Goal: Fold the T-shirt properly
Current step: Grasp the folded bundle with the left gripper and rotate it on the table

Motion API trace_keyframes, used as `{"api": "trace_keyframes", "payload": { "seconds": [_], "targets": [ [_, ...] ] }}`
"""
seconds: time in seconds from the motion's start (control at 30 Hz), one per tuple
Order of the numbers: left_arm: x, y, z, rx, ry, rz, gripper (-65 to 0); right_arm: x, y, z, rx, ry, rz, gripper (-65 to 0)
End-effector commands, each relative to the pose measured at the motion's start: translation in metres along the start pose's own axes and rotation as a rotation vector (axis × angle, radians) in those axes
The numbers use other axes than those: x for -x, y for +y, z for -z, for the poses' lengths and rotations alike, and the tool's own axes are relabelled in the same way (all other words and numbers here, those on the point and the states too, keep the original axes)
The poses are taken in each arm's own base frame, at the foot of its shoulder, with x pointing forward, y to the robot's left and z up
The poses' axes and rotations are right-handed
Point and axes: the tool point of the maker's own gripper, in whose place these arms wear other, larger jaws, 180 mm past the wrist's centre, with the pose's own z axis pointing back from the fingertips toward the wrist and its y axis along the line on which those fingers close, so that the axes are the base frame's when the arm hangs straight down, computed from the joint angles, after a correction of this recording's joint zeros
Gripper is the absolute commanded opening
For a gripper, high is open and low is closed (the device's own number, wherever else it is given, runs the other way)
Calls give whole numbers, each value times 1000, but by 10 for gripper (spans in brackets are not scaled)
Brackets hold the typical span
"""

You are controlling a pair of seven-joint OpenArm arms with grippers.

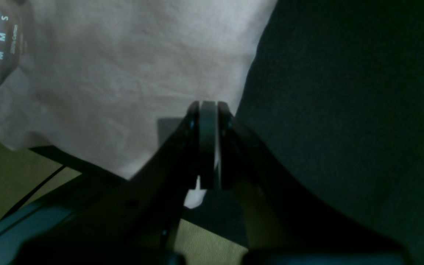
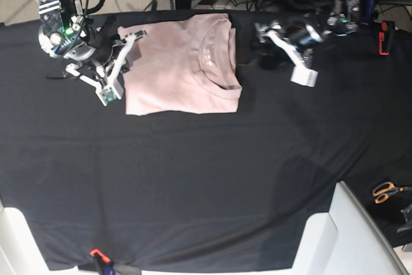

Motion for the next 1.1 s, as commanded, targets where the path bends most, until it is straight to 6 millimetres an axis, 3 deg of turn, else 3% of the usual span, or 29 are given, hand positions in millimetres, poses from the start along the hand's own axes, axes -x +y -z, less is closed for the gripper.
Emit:
{"api": "trace_keyframes", "payload": {
  "seconds": [0.0, 0.13, 0.27, 0.47, 0.73, 0.83, 0.97, 1.07],
  "targets": [
    [-7, -2, 2, 20, -18, 7, -138, -11, -1, -3, -1, -39, -6, -630],
    [9, -7, 19, 53, 42, -16, -138, -11, -1, -3, 0, -40, -5, -630],
    [13, -12, 34, 71, 53, -40, -138, -10, -3, -3, 2, -36, -2, -630],
    [33, -24, 57, 57, 125, 24, -140, -3, -3, 1, 1, -17, 7, -630],
    [29, -27, 65, 60, 129, 40, -150, -3, -3, 1, 1, -17, 7, -630],
    [27, -22, 70, 57, 136, 28, -298, -4, -3, 1, 0, -18, 7, -630],
    [27, -17, 75, 52, 148, 10, -650, -4, -4, 1, 1, -20, 8, -630],
    [22, -17, 77, 54, 147, 17, -650, -5, -10, -1, 15, -26, 19, -630]
  ]
}}
